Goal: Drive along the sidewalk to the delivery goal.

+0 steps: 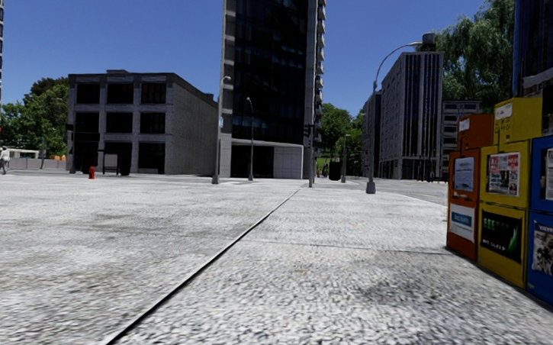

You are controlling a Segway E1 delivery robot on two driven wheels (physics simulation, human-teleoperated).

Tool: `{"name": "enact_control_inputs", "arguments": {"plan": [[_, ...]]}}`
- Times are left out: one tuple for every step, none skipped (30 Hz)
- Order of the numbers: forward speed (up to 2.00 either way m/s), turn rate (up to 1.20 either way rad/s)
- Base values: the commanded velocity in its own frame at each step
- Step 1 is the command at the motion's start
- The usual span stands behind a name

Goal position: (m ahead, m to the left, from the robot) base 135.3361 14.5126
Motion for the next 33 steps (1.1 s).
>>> {"name": "enact_control_inputs", "arguments": {"plan": [[2.00,0.00],[2.00,0.00],[2.00,0.00],[2.00,0.00],[2.00,0.00],[2.00,0.00],[2.00,0.00],[2.00,0.00],[2.00,0.00],[2.00,0.00],[2.00,0.00],[2.00,0.00],[2.00,0.00],[2.00,0.00],[2.00,0.00],[2.00,0.00],[2.00,0.00],[2.00,0.00],[2.00,0.00],[2.00,0.00],[2.00,-0.64],[2.00,-0.81],[2.00,-0.97],[2.00,-1.20],[2.00,-1.20],[2.00,-1.20],[2.00,-1.20],[2.00,-1.10],[2.00,-0.37],[2.00,-0.05],[2.00,-0.03],[2.00,-0.03],[2.00,-0.02]]}}
